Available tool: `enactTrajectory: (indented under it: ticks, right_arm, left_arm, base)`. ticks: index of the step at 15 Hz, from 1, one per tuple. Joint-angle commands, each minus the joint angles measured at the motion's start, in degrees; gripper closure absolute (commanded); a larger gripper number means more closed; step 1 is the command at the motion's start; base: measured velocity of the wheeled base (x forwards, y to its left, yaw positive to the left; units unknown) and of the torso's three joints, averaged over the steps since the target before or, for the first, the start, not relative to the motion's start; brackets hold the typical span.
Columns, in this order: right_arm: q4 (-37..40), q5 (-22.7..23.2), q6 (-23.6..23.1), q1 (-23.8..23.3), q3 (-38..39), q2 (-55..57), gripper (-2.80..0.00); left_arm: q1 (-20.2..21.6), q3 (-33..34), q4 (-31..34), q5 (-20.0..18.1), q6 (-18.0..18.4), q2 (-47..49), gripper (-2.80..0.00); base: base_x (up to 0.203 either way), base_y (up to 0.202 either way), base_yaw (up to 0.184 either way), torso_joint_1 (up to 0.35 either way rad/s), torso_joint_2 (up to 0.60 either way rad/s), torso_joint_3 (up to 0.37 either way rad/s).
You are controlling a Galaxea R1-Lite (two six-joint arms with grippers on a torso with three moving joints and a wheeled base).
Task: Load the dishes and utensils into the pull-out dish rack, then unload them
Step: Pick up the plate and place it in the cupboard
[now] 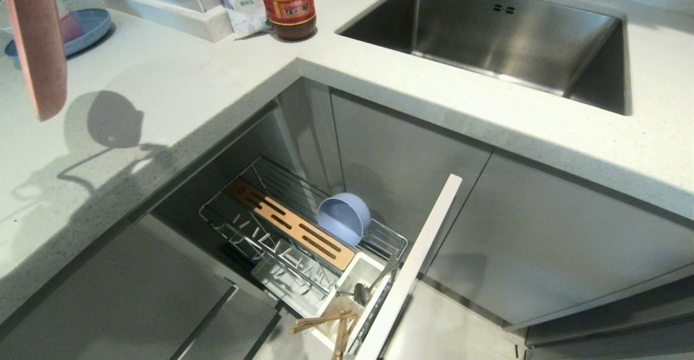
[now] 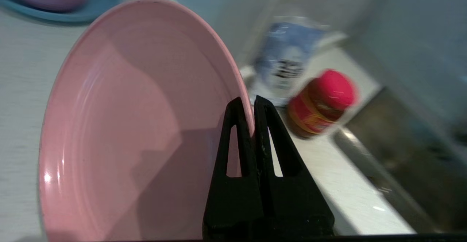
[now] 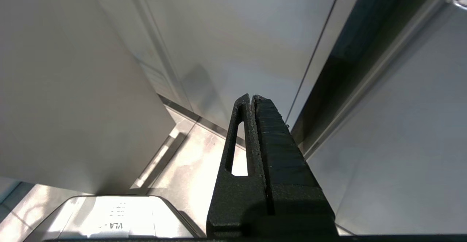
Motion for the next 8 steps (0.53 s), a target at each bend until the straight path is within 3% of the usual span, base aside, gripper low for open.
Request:
enactTrajectory:
  ticks: [1,5,8]
  right_arm:
    - [-0.02,0.00,0.00,-0.04,0.09,-0.24,0.00]
    - [-0.01,0.00,0.00,0.01,0.09,-0.24,0.00]
    - [-0.04,0.00,0.00,-0.03,0.09,-0.23,0.00]
  left_arm:
    - [-9.90,0.57,-4.30,0.33,-0.47,-0.61,0.00]
    - [-26.41,3.13,-14.13,1.50,-0.80,-0.14,0.00]
    - [-34.63,5.59,-18.11,4.44,-2.41,1.97,0.00]
  base:
    - [0.000,0.000,0.000,0.000,0.00,0.000]
    - [0.000,0.000,0.000,0.000,0.00,0.000]
    - [0.000,0.000,0.000,0.000,0.00,0.000]
